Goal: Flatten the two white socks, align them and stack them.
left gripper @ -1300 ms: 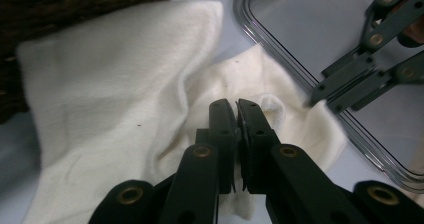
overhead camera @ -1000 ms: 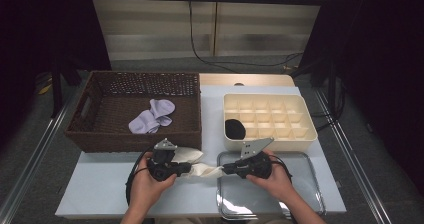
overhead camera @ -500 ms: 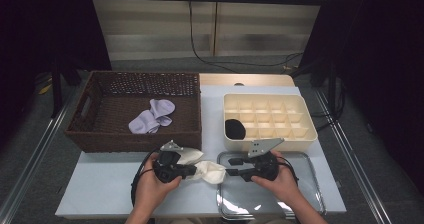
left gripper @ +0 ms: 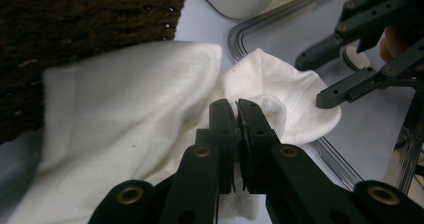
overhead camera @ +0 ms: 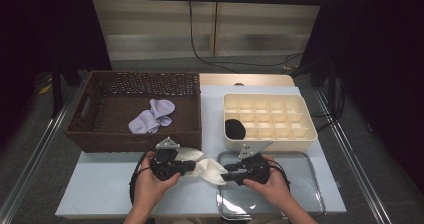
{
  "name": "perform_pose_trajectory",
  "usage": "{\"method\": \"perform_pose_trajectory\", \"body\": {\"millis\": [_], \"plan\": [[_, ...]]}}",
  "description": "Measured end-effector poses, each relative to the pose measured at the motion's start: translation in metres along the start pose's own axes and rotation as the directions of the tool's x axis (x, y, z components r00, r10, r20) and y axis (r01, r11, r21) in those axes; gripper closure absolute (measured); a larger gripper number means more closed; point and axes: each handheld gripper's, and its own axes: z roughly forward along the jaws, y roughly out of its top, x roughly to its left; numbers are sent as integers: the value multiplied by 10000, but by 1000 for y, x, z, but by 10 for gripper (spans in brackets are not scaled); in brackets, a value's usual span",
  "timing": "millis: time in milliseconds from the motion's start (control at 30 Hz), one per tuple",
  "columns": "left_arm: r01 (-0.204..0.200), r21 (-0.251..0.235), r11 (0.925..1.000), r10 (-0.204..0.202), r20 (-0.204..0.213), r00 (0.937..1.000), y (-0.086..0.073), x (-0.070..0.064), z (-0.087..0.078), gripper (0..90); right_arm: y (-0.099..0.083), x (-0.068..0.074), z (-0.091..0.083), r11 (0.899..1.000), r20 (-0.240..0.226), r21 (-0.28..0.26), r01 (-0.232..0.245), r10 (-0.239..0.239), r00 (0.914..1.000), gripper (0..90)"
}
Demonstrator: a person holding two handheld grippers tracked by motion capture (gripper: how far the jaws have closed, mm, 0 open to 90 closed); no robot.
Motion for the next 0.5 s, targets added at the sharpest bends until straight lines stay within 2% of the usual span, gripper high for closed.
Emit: {"method": "perform_pose_trajectory", "body": {"millis": [33,67,100,167,267,300,367,500], "plan": [[100,-122,9999,-100,-39,9999,1,1,-2,862,-1,-3,-2,9998,-232,60,-212,214,9995,783],[100,-122,9999,-100,-39,9999,1,1,-2,862,-1,-3,-2,9998,-232,60,-212,214,9995,783],[105,-256,9996,-108,-139,9998,2,2,-5,861,-2,-4,-4,9992,-497,207,-355,365,9981,813],[141,-326,9994,-146,-155,9998,2,3,-7,862,-3,-5,-5,9988,-567,295,-385,401,9976,830],[274,-496,9984,-282,-164,9995,4,7,-11,862,-3,-7,-10,9981,-1011,436,-424,466,9938,856],[354,-531,9980,-363,-163,9992,3,8,-11,862,-4,-9,-13,9970,-1321,559,-533,603,9894,855],[405,-477,9980,-415,-198,9989,3,11,-9,862,-5,-11,-15,9963,-1417,632,-589,674,9876,840],[461,-418,9981,-476,-347,9983,2,14,-4,862,-7,-17,-18,9956,-1130,683,-646,721,9910,825]]}}
